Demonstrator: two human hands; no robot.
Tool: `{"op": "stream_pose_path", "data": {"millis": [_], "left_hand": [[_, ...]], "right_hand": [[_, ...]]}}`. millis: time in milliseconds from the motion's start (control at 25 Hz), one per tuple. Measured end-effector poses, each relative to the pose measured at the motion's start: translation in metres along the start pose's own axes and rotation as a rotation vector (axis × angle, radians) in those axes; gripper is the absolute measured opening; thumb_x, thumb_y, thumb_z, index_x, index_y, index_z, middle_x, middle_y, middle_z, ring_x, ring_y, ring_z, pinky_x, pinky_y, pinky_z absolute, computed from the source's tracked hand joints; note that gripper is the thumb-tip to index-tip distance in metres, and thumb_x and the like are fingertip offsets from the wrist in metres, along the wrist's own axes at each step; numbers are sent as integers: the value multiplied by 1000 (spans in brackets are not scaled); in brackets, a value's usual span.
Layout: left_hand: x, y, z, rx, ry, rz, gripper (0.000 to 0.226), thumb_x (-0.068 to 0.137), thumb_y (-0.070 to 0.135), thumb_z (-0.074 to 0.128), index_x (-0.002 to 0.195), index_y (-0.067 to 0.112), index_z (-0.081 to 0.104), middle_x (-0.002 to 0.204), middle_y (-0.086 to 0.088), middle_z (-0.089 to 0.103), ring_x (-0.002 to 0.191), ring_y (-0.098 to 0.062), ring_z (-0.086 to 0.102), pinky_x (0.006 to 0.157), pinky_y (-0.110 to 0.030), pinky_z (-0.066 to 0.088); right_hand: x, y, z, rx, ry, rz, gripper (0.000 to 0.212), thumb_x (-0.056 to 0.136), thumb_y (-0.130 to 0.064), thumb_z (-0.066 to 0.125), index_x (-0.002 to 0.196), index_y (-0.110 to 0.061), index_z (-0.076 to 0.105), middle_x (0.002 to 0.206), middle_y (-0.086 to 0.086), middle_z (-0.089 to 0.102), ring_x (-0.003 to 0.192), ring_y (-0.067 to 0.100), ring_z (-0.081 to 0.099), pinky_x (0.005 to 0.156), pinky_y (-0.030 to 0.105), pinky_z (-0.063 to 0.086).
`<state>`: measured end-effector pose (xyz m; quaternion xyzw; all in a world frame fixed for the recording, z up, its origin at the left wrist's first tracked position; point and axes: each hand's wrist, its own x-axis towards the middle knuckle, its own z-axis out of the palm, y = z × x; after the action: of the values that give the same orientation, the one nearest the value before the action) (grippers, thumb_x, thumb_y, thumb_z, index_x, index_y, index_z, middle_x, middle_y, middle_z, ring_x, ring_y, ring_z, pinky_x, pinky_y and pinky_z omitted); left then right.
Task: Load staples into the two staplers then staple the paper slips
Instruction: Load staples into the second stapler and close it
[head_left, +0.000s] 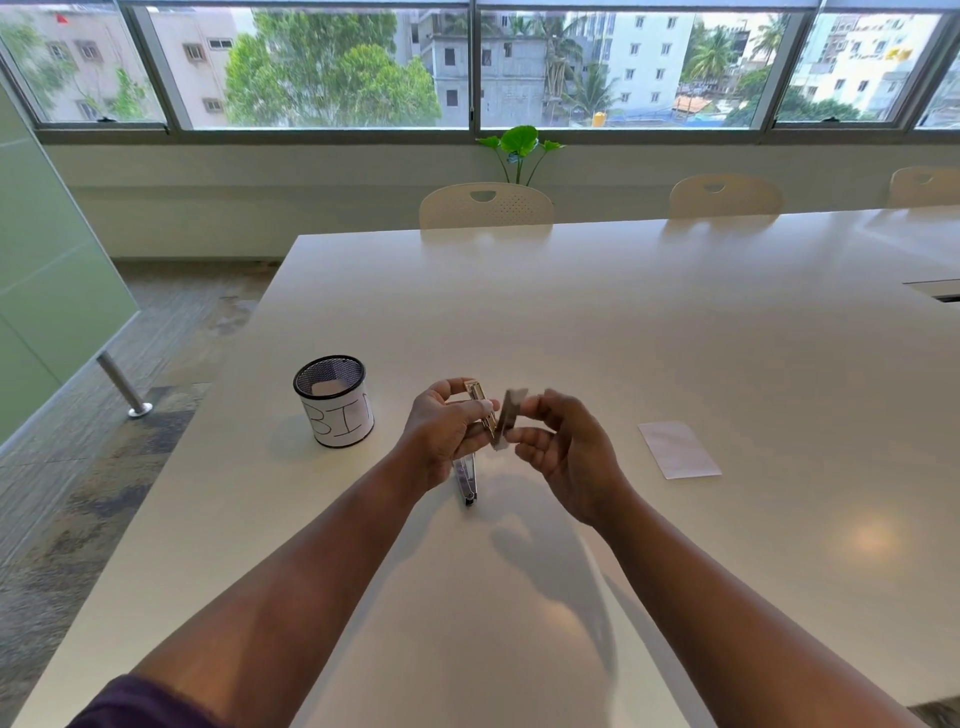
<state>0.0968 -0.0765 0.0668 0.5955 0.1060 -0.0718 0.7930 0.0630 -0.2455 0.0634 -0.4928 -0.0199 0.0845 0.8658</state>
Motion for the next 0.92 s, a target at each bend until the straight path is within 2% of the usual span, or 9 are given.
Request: {"op": "stream_pose_path", "data": {"millis": [120, 200, 280, 440, 560, 640, 680, 800, 920], "left_hand": [[-4, 0, 3, -3, -31, -3, 38, 89, -3, 69, 124, 8, 58, 75, -5, 77, 60, -17, 73, 62, -32, 62], [-7, 1, 4, -32, -62, 2, 38, 89, -2, 72, 123, 8, 58, 87, -9, 79, 72, -24, 77, 64, -34, 63], [-9, 2, 6, -49, -99, 5, 36, 90, -1, 71, 122, 8, 57, 94, -11, 79, 85, -29, 78, 65, -35, 63], [-10, 2, 4, -26, -178, 19, 34, 94, -3, 64, 125, 9, 57, 87, -8, 78, 87, -24, 77, 72, -35, 63], [-9, 4, 1, 55, -223, 54, 35, 96, -2, 61, 129, 12, 60, 100, -12, 75, 88, -21, 76, 75, -32, 62], [-8, 6, -1, 94, -245, 58, 25, 102, 12, 56, 126, 15, 64, 101, -10, 75, 82, -16, 76, 69, -28, 60], [-9, 7, -1, 100, -246, 53, 25, 106, 24, 51, 124, 15, 65, 100, -8, 75, 79, -15, 75, 66, -27, 59], [-9, 7, 1, 216, -186, 97, 60, 100, 62, 38, 120, 12, 66, 91, -5, 75, 74, -15, 71, 63, -28, 56], [-8, 1, 4, 325, -149, 228, 72, 94, 70, 41, 113, 5, 64, 79, -6, 67, 65, -15, 60, 54, -26, 47]], "right_hand": [[0, 2, 2, -230, 10, -126, 15, 88, -26, 72, 91, -12, 71, 83, 6, 72, 69, 14, 65, 60, 25, 44], [1, 7, 2, -365, 11, -184, 14, 89, -19, 76, 91, -8, 68, 73, 8, 72, 62, 10, 61, 56, 19, 43], [2, 9, 4, -388, 31, -173, 15, 91, -16, 76, 91, -6, 64, 72, 11, 72, 60, 12, 62, 54, 18, 44], [3, 13, 5, -422, 41, -92, 21, 91, -25, 76, 98, -13, 60, 82, 6, 71, 71, 14, 62, 63, 29, 50], [3, 18, 4, -353, -11, -77, 29, 92, -20, 75, 115, -11, 61, 106, 3, 73, 82, 17, 68, 73, 34, 58], [4, 20, 3, -347, -34, -78, 35, 94, -16, 72, 126, -11, 60, 117, 5, 75, 91, 19, 73, 76, 32, 58], [4, 21, 2, -372, -31, -89, 35, 95, -15, 71, 128, -12, 59, 116, 5, 76, 91, 18, 73, 74, 30, 57], [6, 25, 1, -508, -27, -163, 31, 94, -15, 72, 125, -15, 63, 95, -5, 77, 77, 7, 65, 66, 23, 52], [5, 29, 3, -625, -60, -239, 28, 93, -22, 73, 121, -20, 66, 94, -7, 75, 78, 4, 65, 68, 21, 51]]}}
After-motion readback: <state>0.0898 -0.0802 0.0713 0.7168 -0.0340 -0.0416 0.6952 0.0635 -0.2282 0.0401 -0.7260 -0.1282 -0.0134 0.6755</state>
